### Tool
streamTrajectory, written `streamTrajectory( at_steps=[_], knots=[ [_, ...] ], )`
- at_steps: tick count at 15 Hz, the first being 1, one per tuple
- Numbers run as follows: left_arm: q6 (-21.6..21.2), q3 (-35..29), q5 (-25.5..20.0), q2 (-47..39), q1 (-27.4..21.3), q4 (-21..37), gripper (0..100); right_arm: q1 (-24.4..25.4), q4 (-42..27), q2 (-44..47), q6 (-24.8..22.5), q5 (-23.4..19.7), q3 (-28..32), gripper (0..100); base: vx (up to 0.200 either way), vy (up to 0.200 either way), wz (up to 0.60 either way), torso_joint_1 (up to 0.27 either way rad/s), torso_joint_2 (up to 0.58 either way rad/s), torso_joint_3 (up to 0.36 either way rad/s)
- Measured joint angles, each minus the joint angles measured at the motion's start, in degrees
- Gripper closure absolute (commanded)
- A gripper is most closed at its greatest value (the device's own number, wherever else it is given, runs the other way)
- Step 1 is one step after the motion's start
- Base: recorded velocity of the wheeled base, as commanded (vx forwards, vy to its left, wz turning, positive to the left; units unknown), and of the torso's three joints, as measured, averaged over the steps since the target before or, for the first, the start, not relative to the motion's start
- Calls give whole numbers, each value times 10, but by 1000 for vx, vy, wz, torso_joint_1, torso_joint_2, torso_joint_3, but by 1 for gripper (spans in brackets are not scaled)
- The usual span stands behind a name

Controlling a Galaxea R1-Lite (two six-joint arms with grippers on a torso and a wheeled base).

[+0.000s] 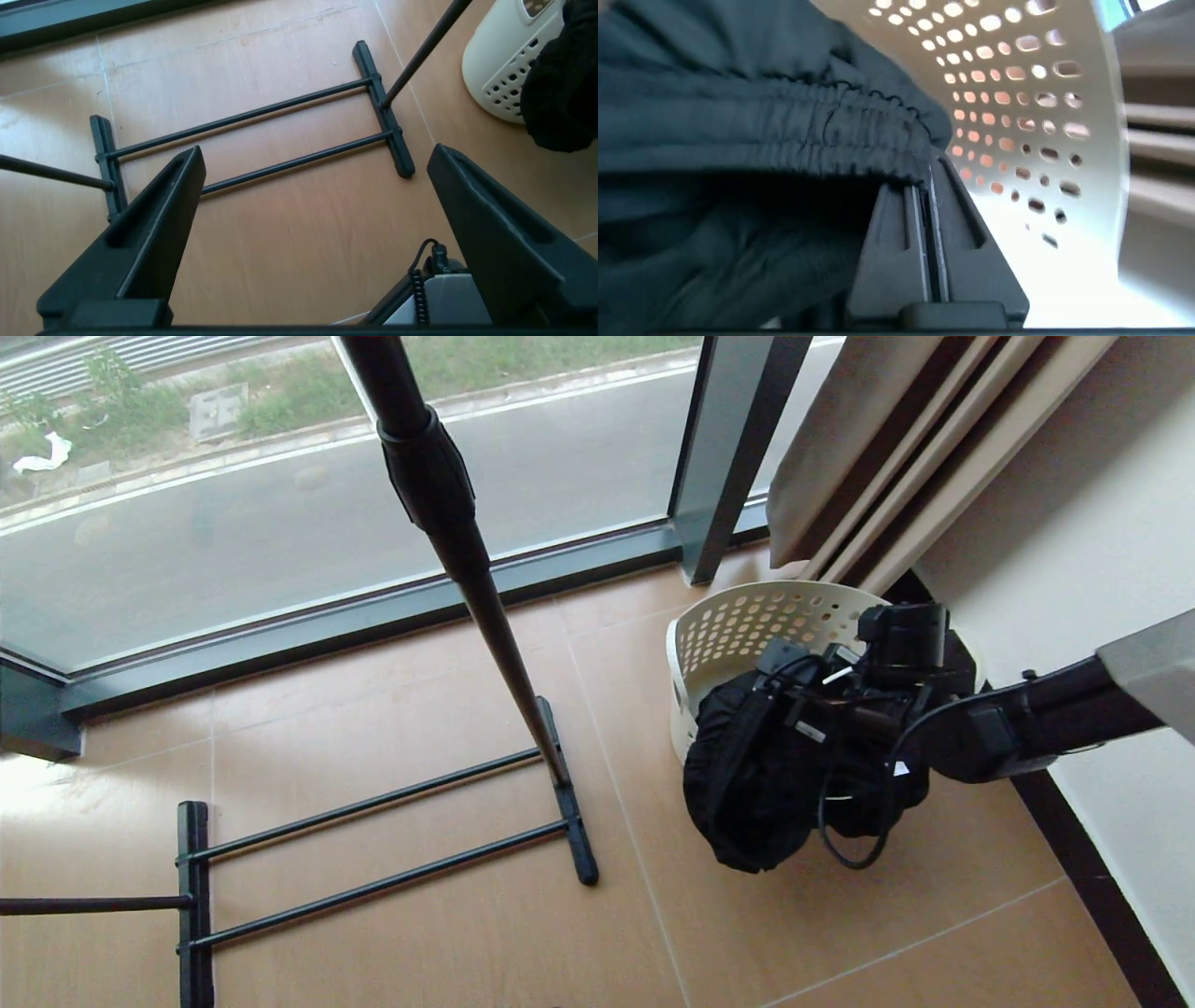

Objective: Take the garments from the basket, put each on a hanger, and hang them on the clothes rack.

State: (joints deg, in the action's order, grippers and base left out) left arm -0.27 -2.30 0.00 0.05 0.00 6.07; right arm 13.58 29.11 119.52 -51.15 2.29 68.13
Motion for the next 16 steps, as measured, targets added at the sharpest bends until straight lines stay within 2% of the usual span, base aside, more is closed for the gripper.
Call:
streamTrajectory(
  at_steps=[3,6,9,11,16],
  knots=[
    [1,0,0,0,0,0,0,34,-26,-137,30,45,-100,100,0,0,0,0,0,0],
    [1,0,0,0,0,0,0,66,-66,-264,57,84,-170,100,0,0,0,2,-1,136],
    [1,0,0,0,0,0,0,96,-116,-368,81,109,-202,100,0,0,0,-1,2,191],
    [1,0,0,0,0,0,0,109,-124,-410,98,113,-217,100,0,0,0,2,2,212],
    [0,0,0,0,0,0,0,117,-123,-444,123,116,-241,100,0,0,0,1,3,201]
  ],
)
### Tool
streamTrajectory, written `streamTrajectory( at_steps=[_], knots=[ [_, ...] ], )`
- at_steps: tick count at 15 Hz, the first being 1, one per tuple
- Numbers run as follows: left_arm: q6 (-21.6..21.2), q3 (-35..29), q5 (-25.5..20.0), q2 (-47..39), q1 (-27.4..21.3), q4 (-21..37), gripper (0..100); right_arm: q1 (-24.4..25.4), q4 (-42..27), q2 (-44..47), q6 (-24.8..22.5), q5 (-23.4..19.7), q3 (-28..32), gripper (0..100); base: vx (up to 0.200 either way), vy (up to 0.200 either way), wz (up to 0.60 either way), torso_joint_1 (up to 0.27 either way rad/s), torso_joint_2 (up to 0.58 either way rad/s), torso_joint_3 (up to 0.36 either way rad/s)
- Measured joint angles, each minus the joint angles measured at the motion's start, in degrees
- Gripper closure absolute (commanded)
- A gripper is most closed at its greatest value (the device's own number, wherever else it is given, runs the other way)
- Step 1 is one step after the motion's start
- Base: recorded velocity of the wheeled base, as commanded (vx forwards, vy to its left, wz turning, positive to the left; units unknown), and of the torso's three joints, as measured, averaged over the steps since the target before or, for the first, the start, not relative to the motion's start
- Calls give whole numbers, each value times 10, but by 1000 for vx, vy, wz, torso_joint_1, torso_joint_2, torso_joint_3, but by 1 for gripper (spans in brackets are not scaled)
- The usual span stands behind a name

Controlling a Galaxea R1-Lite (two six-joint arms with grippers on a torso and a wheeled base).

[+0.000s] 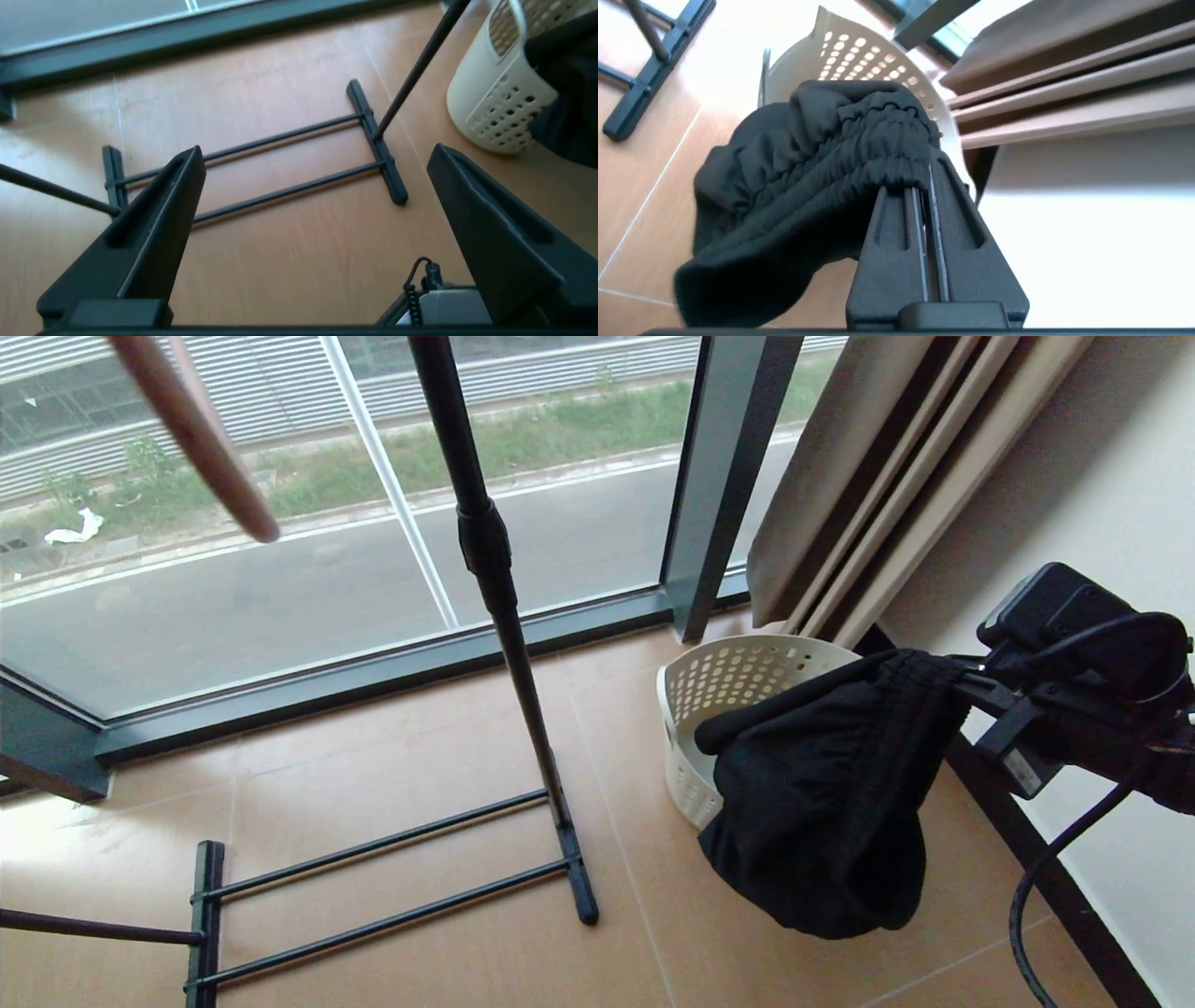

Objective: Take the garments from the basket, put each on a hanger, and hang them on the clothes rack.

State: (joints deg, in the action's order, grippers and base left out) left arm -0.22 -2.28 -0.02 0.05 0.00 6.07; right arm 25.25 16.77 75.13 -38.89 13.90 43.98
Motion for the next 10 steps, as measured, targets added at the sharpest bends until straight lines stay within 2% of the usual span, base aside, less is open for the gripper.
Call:
streamTrajectory(
  at_steps=[6,10],
  knots=[
    [0,0,0,0,0,0,0,1,0,-6,35,0,-10,100,0,0,0,1,1,203],
    [0,0,0,0,0,0,0,0,-1,-7,36,0,-18,100,0,0,0,102,-314,-7]
  ],
)
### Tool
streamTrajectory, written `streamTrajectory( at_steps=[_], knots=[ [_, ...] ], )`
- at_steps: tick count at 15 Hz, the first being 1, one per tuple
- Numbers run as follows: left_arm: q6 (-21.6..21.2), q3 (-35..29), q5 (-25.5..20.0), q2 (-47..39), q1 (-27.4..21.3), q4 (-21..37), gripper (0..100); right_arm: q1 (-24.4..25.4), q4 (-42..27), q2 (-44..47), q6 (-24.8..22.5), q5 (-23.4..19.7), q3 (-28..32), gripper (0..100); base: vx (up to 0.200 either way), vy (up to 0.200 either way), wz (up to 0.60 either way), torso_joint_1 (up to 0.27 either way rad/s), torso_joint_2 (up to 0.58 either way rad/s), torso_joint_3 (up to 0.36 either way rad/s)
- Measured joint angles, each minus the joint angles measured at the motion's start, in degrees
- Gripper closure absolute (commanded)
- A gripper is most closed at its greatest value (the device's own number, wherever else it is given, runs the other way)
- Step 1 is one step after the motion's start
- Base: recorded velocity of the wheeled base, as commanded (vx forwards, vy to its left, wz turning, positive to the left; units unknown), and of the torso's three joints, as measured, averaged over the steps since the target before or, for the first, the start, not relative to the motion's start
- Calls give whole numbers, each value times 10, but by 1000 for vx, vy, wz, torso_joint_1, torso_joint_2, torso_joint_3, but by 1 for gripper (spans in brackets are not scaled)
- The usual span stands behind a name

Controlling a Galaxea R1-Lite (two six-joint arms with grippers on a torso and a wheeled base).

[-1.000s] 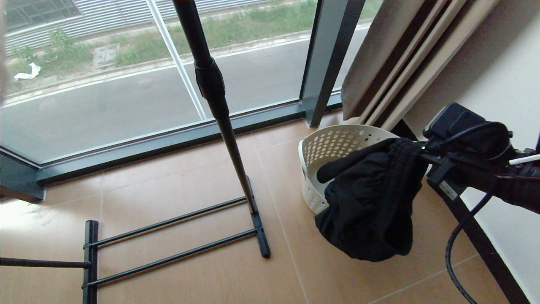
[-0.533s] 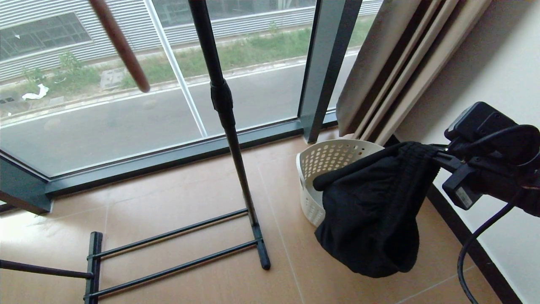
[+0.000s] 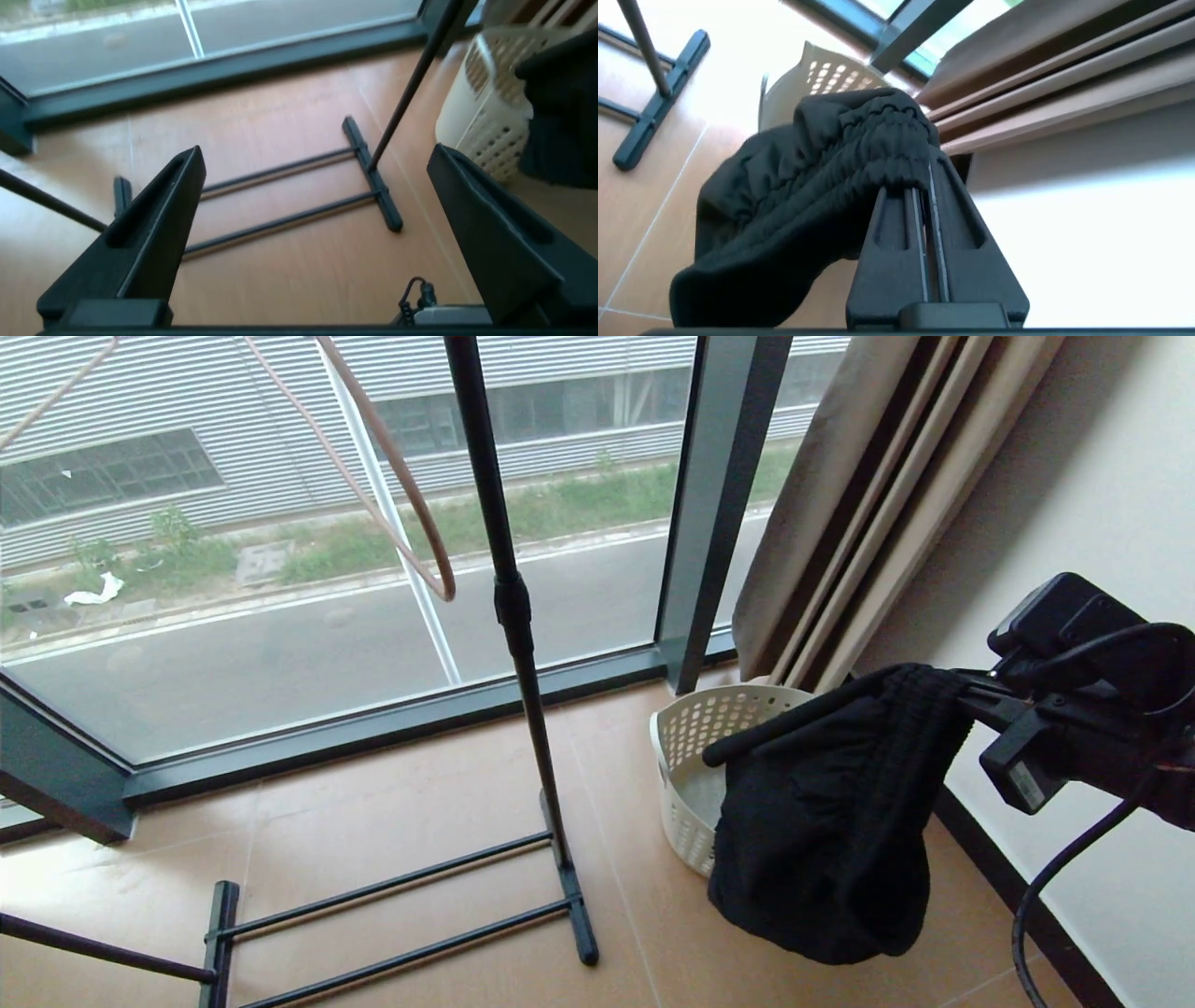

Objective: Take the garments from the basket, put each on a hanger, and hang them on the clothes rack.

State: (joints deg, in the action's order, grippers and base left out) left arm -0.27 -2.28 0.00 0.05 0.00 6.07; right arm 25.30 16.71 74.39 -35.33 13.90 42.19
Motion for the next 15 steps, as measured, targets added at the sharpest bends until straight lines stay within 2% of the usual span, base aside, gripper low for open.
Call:
streamTrajectory(
  at_steps=[7,15],
  knots=[
    [0,0,0,0,0,0,0,0,0,-11,0,-1,-16,100,0,0,0,180,-490,-114],
    [0,0,0,0,0,0,0,0,2,-21,0,-1,-24,100,0,0,0,237,-557,-135]
  ],
)
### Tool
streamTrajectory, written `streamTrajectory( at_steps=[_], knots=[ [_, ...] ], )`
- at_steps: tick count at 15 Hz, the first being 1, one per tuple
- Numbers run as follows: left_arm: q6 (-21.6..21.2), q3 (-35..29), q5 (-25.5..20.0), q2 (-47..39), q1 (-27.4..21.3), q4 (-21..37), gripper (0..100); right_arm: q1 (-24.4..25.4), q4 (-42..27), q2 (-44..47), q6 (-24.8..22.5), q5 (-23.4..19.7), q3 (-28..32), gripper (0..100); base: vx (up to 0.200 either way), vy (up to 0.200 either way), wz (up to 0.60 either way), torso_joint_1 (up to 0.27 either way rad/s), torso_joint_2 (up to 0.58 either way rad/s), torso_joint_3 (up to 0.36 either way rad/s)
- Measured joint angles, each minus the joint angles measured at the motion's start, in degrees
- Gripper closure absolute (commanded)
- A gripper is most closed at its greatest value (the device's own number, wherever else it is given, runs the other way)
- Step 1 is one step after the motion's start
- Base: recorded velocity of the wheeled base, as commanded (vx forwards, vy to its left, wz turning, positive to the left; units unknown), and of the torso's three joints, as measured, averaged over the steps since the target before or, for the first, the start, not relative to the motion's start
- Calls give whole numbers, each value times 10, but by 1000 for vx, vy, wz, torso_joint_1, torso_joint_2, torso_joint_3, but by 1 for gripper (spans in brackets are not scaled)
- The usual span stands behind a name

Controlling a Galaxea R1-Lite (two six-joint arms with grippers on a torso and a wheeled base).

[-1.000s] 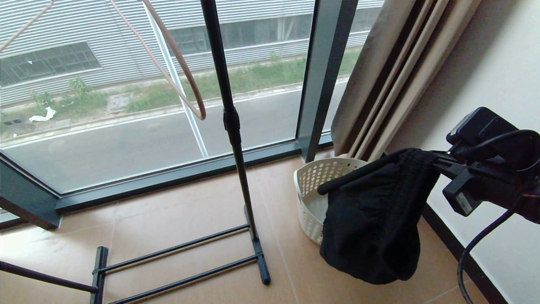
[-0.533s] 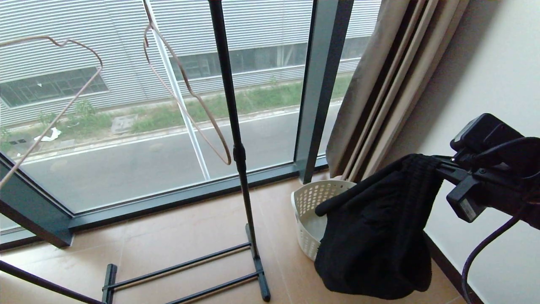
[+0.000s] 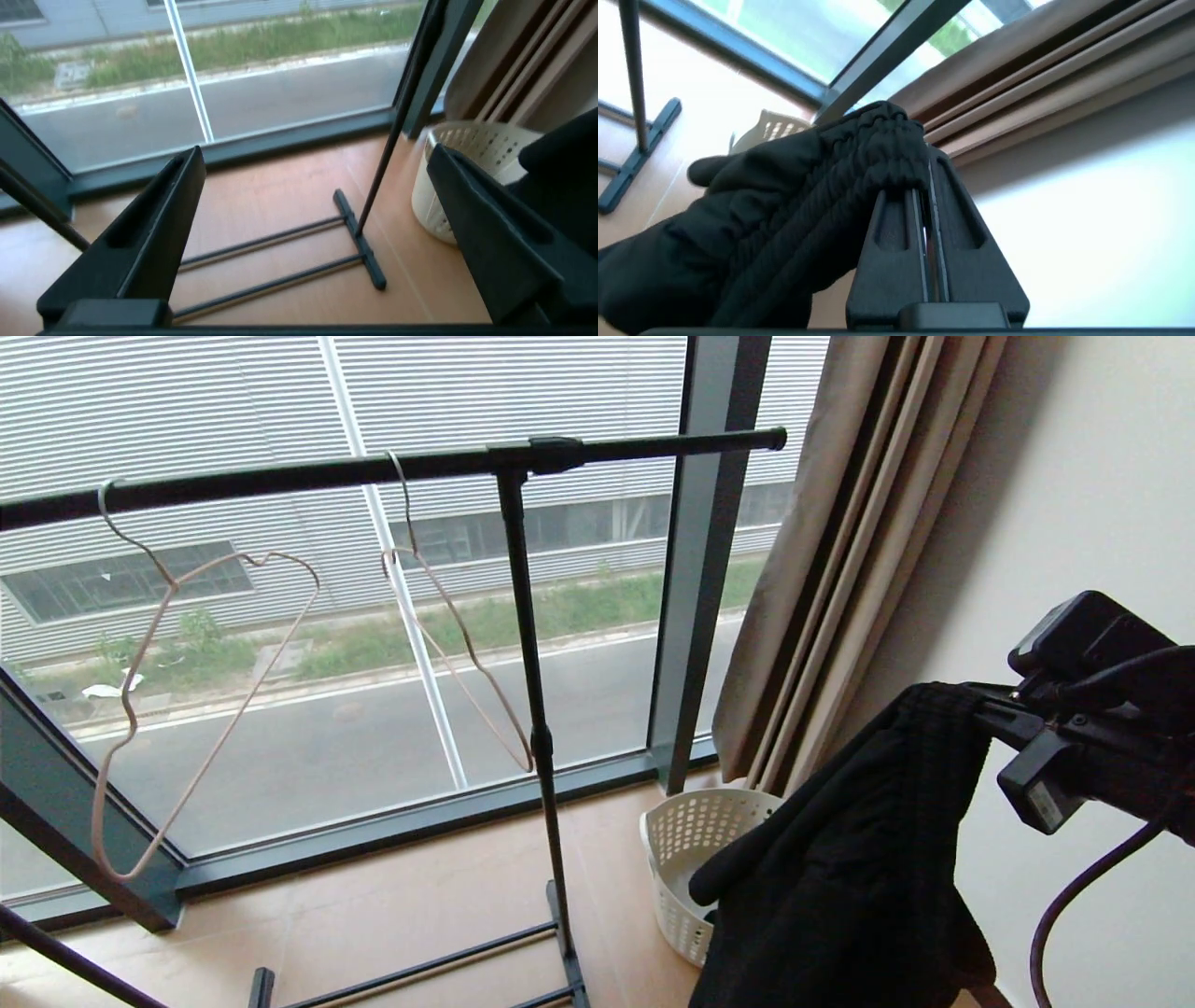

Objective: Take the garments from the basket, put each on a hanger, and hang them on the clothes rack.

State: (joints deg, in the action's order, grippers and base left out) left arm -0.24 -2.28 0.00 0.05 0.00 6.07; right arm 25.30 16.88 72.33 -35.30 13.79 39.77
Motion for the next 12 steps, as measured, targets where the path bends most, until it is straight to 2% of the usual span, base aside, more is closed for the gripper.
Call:
streamTrajectory(
  at_steps=[3,8,12],
  knots=[
    [-2,0,0,0,0,0,0,0,9,0,0,-4,-11,100,0,0,0,225,-535,-248],
    [-2,0,0,0,0,0,0,0,9,-1,0,-3,-16,100,0,0,0,13,-29,-14],
    [0,0,0,0,0,0,0,0,8,-1,0,-3,-17,100,0,0,600,2,0,2]
  ],
)
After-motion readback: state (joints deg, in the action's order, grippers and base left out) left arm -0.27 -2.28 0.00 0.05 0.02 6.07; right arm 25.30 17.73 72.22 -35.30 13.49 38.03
